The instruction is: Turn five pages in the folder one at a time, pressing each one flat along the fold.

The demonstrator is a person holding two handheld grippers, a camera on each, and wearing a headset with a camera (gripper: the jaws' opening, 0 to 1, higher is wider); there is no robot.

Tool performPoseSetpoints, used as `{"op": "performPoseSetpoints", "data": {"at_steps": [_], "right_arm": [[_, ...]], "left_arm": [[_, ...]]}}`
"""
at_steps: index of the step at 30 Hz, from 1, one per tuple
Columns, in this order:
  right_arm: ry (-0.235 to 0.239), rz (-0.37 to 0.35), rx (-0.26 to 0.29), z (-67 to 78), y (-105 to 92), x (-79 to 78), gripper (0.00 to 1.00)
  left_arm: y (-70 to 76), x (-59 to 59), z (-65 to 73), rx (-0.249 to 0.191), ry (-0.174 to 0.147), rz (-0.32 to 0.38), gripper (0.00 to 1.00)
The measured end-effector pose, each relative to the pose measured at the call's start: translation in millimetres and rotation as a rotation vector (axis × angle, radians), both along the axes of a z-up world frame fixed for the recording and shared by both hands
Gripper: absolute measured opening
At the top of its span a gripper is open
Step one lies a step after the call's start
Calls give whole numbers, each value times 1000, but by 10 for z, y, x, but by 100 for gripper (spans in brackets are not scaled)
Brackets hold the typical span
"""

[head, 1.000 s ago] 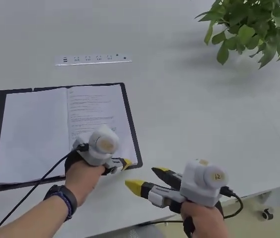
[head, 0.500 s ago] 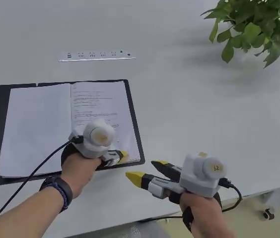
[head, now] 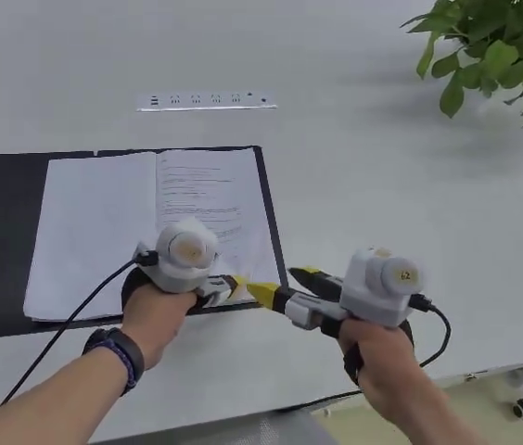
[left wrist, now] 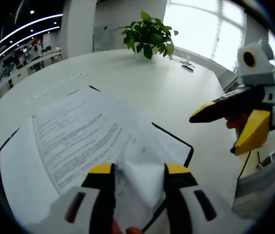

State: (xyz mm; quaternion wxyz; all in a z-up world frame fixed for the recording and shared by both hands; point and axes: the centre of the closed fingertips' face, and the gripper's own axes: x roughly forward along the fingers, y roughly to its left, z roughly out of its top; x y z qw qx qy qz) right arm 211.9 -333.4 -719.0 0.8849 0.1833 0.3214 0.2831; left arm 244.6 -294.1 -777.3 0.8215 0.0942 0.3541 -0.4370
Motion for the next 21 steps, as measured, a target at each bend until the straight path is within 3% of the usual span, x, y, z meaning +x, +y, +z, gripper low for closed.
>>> {"op": "performPoseSetpoints", "data": {"at_steps": [5, 9, 15, 21], "right_arm": [[13, -25, 82, -40, 73, 288, 54], [38, -42, 113, -127, 136, 447, 55], [59, -66, 151, -176, 176, 534, 55], [58, -72, 176, -161, 172, 481, 47]], "left_arm": [[10, -13, 5, -12, 8, 9, 38], [10, -29, 9, -20, 14, 17, 39], [33, -86, 18, -27, 25, 11, 40], [42, -165, 37, -30, 30, 0, 46]]}}
